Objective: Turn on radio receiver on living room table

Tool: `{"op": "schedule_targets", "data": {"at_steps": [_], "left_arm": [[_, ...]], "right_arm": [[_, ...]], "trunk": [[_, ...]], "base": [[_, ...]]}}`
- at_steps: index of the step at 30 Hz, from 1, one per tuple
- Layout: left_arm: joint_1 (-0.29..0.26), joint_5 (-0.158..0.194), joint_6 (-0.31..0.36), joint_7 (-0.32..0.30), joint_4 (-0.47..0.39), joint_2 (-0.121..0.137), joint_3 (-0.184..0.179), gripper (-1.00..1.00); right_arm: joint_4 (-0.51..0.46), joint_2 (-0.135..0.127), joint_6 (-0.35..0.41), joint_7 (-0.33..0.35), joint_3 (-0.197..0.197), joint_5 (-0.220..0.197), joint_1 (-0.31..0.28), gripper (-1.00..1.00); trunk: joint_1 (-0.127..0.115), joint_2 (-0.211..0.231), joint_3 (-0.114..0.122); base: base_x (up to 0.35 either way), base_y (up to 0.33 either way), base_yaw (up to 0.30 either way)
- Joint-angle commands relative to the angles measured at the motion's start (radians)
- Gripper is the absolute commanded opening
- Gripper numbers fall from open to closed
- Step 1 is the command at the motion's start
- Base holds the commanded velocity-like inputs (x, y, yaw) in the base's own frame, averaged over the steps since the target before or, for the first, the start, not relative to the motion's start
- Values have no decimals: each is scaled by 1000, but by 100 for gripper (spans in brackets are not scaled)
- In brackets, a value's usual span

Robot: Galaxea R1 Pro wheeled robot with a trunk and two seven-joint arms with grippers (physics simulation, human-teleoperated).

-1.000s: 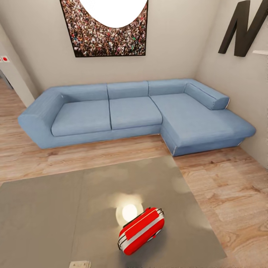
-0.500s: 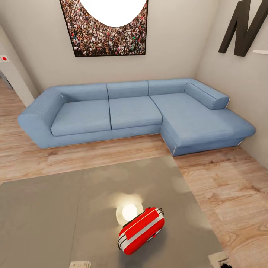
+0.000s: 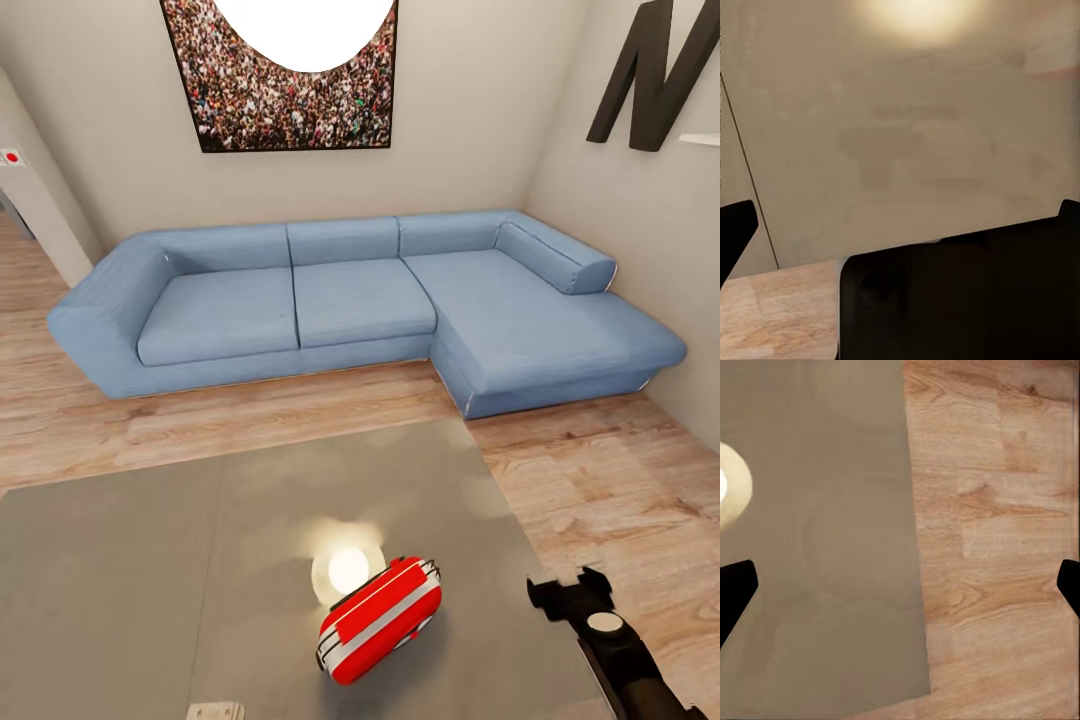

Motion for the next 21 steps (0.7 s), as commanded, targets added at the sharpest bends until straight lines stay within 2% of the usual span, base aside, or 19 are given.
{"op": "schedule_targets", "data": {"at_steps": [1,5,14,21], "left_arm": [[0,0,0,0,0,0,0,100],[0,0,0,0,0,0,0,100],[0,-3,0,1,0,2,0,100],[0,-4,0,2,0,1,0,100]], "right_arm": [[-6,1,2,0,2,10,-2,100],[-40,7,-3,8,10,28,-5,100],[-91,17,4,9,8,36,-6,100],[-97,17,4,13,9,36,-6,100]], "trunk": [[0,0,0],[0,0,0],[0,0,0],[0,0,-3]], "base": [[0,0,0],[0,0,0],[0,0,6],[0,0,212]]}}
